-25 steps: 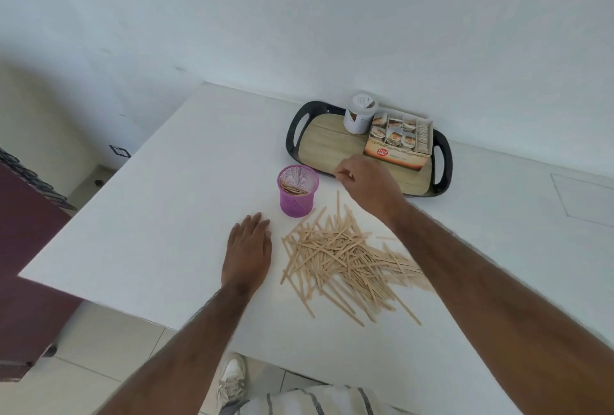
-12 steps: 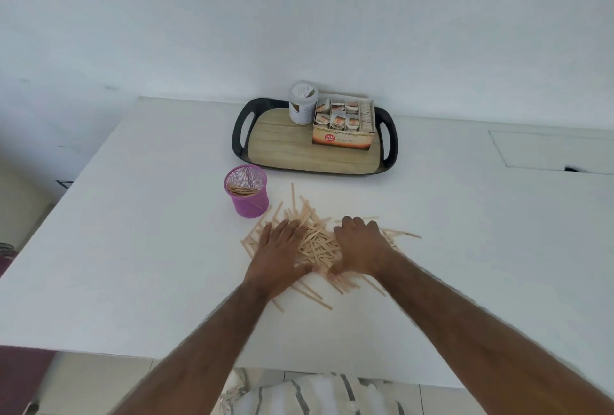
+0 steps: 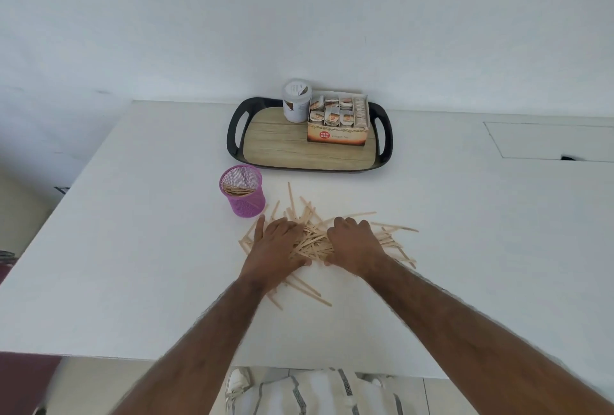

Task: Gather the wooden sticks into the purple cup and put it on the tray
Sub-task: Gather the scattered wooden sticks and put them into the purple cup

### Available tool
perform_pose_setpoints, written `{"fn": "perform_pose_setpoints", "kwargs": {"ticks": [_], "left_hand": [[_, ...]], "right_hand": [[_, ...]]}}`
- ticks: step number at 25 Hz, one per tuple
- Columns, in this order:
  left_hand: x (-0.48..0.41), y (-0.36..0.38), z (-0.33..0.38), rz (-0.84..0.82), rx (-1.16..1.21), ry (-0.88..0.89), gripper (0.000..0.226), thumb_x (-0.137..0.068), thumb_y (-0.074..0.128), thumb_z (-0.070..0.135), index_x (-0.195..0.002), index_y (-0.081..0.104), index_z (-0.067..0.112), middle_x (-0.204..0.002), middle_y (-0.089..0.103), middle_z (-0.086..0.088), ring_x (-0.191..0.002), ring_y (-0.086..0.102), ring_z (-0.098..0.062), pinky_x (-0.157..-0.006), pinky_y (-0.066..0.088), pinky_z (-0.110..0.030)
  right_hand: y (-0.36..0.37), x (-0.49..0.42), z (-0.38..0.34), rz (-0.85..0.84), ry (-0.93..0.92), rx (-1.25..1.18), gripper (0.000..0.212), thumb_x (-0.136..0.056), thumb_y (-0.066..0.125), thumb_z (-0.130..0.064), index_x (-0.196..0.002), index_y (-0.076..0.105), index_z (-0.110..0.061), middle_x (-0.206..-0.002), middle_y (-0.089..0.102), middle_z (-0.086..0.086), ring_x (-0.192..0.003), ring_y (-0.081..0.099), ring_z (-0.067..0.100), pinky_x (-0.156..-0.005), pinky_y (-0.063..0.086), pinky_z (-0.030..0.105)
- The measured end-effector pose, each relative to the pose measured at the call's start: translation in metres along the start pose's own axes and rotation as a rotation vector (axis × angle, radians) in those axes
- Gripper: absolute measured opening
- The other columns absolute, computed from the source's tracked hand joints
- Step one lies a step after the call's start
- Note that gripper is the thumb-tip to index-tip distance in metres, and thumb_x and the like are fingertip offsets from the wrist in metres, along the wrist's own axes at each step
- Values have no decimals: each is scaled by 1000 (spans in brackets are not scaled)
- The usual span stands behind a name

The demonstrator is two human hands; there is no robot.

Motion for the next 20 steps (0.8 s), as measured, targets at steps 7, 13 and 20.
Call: {"fn": "perform_pose_setpoints", "kwargs": {"ticks": [7, 13, 20], "left_hand": [[-11, -9, 6, 61, -18, 48, 49, -91, 69, 38, -136, 61, 21, -119, 62, 2, -123, 51, -23, -123, 16, -45], [-16, -14, 11, 157, -57, 105, 31, -88, 72, 18, -120, 72, 16, -102, 70, -2, -101, 62, -28, -107, 39, -44], [-18, -13, 14, 212, -30, 111, 19, -94, 65, 17, -112, 74, 16, -101, 71, -1, -98, 63, -26, -102, 43, -42]], "right_hand": [[-2, -1, 3, 61, 10, 27, 23, -97, 50, -22, -116, 62, -14, -117, 59, 6, -109, 58, 28, -90, 41, 43], [-2, -2, 9, 93, 10, -8, 24, -96, 47, -18, -116, 60, -14, -116, 59, 6, -108, 58, 28, -90, 42, 44], [0, -4, 10, 69, 28, 46, 24, -96, 49, -14, -116, 61, -12, -117, 60, 8, -110, 58, 29, -92, 42, 44]]}}
Point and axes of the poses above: each hand's wrist, its own x-axis away from the middle knuckle, its own y-axis out of the palm, z = x × y, the point moved 5 cm from there along -x, towards the middle knuckle
